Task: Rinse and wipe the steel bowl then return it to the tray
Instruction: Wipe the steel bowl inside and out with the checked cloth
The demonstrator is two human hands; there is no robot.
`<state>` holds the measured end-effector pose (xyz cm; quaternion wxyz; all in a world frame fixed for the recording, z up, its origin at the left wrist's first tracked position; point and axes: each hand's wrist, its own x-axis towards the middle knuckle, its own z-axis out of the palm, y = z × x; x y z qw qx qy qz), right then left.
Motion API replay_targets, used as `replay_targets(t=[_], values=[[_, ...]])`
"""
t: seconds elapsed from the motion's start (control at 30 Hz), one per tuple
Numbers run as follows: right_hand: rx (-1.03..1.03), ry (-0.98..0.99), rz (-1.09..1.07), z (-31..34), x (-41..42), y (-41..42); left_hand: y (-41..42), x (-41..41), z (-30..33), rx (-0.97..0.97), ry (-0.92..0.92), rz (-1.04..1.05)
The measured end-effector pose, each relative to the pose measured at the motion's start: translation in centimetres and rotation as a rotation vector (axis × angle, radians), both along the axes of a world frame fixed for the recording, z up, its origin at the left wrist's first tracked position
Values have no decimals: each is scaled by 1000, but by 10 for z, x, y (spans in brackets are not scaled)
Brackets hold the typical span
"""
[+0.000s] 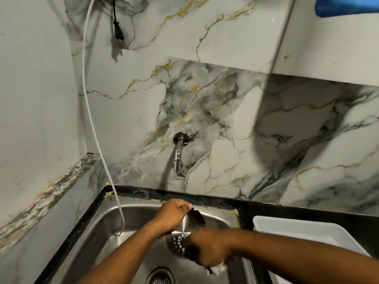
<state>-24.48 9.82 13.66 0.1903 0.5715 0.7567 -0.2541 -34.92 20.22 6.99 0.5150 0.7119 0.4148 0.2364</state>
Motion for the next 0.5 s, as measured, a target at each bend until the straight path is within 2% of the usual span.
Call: replay_targets(t=[0.17, 0.23, 0.3, 0.37, 0.43, 0.5], values=[[3, 751, -615, -1, 18, 2, 0, 8, -7, -104, -218, 96], [-22, 1068, -772, -5, 22, 4, 3, 8, -5, -168, -325, 181], [-19, 1281, -894, -9, 23, 4, 5, 9, -5, -254, -428, 236], [80, 1425, -1012, -14, 25, 4, 7, 9, -7, -356, -555, 277], [273, 1475, -1100, -17, 26, 6, 8, 8, -10, -404, -624, 308], [473, 1318, -1086, -15, 20, 9, 8, 12, -13, -430, -673, 316]])
